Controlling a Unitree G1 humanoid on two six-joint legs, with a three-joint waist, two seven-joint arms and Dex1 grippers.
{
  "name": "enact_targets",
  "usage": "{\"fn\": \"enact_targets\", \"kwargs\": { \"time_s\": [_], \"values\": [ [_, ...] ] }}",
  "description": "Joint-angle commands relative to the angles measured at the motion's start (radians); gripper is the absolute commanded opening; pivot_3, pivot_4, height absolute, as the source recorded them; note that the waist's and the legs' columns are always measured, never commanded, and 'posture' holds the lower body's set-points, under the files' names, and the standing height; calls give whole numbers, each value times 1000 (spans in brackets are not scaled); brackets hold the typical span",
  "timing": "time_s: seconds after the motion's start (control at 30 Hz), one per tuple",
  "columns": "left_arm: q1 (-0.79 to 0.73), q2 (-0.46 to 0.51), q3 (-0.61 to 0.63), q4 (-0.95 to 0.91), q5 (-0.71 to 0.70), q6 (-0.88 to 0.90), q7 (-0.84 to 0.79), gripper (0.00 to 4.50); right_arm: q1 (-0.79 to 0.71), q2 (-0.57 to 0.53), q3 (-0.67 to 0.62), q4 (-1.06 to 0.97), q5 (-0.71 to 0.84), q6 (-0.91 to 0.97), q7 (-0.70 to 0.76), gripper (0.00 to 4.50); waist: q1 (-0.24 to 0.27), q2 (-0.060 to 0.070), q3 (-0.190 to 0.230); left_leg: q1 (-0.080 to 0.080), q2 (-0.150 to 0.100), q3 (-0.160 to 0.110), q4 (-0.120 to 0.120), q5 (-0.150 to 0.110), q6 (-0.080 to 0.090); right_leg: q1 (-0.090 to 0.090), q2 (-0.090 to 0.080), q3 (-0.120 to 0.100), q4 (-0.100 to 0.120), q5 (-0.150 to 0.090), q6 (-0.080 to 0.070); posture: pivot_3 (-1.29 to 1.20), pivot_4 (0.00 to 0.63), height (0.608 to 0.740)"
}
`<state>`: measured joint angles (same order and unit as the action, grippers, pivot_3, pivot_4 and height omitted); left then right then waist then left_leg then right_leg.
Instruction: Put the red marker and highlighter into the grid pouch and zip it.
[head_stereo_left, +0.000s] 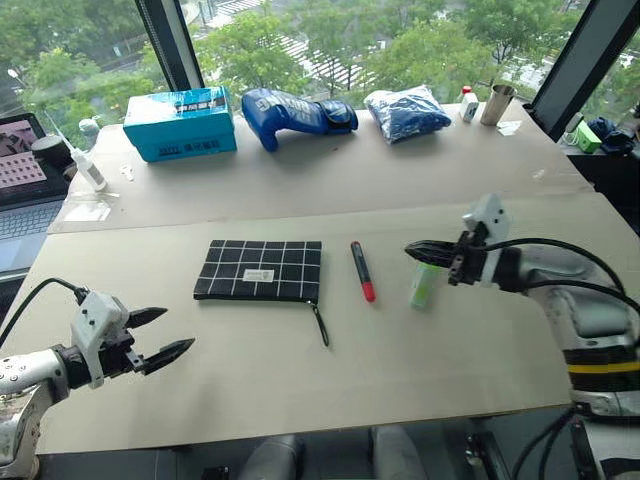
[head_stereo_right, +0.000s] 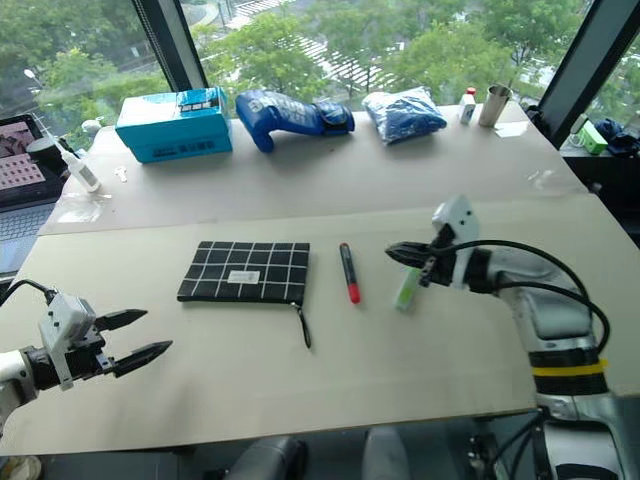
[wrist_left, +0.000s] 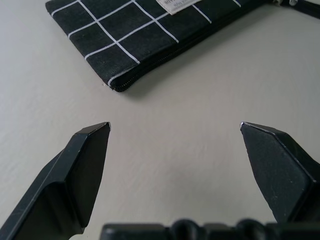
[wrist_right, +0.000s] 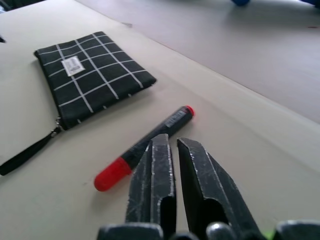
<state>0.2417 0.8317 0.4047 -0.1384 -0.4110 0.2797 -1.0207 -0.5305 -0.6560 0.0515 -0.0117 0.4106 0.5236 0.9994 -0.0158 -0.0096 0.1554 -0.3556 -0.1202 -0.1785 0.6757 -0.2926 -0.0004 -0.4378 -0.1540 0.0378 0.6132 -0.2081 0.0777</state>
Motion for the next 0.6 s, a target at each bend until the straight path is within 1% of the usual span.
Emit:
{"fn": "enact_targets", "kwargs": {
  "time_s": [0.03, 0.1, 0.27, 0.43, 0.6],
  "values": [
    [-4, 45, 23, 22, 78, -89, 15, 4500, -98, 87, 129, 27, -99, -72, -16, 36, -1, 0, 0, 0, 0, 0, 0, 0, 0, 0, 0, 0, 0, 0, 0, 0, 150, 740],
    [-2, 60, 19, 37, 117, -116, 27, 4500, -144, 136, 181, 91, -180, -101, -74, 36, -2, 0, 0, 1, 1, 1, 0, 0, -1, -1, 1, 0, 1, 1, -1, 0, 150, 740],
    [-18, 64, 16, 54, 149, -151, 47, 4500, -220, 231, 245, 163, -237, -170, -58, 36, 2, 0, 0, 0, 1, 2, 0, 0, -1, -3, 1, 0, 1, 2, 0, 0, 150, 740],
    [-42, 63, -5, 80, 165, -175, 49, 4500, -222, 294, 325, 158, -287, -202, -32, 36, -3, 0, 0, 1, 3, 2, 0, -1, -2, -4, 3, 0, 1, 2, -1, 0, 150, 740],
    [-89, 70, -34, 150, 198, -222, 49, 4500, -235, 372, 385, 154, -325, -193, -37, 36, -11, 0, 0, 1, 9, 4, 0, -3, -5, -7, 8, -2, 3, 4, -4, 0, 150, 740]
  ]
}}
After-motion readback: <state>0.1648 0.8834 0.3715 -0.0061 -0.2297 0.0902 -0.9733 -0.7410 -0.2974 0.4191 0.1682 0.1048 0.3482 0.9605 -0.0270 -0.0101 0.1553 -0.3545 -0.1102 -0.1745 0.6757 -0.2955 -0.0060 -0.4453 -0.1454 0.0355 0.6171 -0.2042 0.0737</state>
